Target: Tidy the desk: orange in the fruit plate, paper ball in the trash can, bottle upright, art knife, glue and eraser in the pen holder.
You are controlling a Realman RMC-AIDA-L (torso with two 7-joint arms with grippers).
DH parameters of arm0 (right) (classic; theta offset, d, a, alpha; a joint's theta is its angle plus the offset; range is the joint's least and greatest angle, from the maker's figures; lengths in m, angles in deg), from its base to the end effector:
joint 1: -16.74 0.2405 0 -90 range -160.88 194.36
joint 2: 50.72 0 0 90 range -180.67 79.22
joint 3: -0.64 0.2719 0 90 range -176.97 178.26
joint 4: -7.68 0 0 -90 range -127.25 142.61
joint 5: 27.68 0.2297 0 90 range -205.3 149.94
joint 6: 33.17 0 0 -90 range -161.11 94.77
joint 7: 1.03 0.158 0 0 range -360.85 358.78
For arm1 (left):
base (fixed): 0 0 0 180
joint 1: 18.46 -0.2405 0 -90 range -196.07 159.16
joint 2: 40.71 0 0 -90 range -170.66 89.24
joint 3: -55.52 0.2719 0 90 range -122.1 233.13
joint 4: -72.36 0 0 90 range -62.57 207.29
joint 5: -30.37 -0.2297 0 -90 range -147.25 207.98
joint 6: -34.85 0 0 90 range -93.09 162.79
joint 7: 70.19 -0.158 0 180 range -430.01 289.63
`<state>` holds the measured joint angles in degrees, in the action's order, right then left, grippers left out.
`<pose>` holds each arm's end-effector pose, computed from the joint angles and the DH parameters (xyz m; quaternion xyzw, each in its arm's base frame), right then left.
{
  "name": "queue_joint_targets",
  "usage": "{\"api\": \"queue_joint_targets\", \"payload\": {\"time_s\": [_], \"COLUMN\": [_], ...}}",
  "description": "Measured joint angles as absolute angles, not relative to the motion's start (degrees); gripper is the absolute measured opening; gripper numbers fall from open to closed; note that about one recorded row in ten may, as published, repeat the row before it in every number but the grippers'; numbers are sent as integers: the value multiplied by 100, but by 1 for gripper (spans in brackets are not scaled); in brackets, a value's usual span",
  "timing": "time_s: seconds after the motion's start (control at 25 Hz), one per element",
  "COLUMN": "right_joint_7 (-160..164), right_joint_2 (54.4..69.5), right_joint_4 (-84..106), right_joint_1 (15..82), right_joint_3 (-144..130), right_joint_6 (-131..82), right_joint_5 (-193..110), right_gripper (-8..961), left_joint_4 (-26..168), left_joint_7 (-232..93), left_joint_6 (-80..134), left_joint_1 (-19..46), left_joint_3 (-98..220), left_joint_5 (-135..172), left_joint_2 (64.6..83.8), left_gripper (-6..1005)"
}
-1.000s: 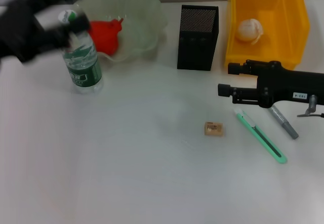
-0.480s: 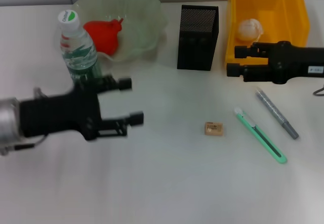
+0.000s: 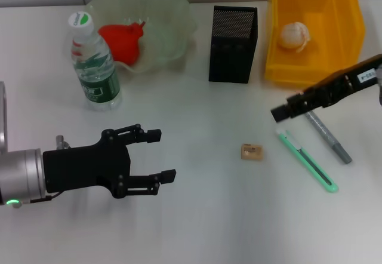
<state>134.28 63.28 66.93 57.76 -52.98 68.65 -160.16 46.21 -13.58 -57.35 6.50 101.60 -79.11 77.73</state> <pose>0.2060 0.3928 0.0314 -0.9094 0.4147 -0.0065 0.0316 -0.3052 0.2967 -0.0586 -0.9519 -0.1236 -0.2633 0.0957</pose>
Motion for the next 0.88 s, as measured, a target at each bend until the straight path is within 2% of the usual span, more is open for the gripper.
{"api": "queue_joint_targets", "payload": {"time_s": [0.24, 0.28, 0.32, 0.44, 0.88], "right_joint_7": [15177, 15304, 15304, 15359, 15622], "right_joint_2": [6503, 6675, 6675, 6853, 6881], "right_joint_4": [7160, 7100, 7100, 6823, 6182], "right_joint_1": [6526, 6743, 6743, 6966, 7027], "right_joint_3": [-6562, -6679, -6679, -6810, -7428], "right_joint_6": [6937, 6915, 6915, 6749, 6009], "right_joint_5": [-17529, -18009, -18009, -18475, -18527], "right_gripper": [741, 741, 740, 740, 739], "left_joint_4": [4704, 4712, 4712, 4767, 4776], "left_joint_7": [-1471, -1485, -1485, -1514, -1509], "left_joint_6": [-5725, -5722, -5722, -5661, -5557], "left_joint_1": [606, 601, 601, 613, 680], "left_joint_3": [10149, 10145, 10145, 10152, 10174], "left_joint_5": [-7903, -7903, -7903, -7906, -7921], "left_joint_2": [7776, 7777, 7777, 7781, 7768], "left_gripper": [845, 845, 845, 845, 845]}}
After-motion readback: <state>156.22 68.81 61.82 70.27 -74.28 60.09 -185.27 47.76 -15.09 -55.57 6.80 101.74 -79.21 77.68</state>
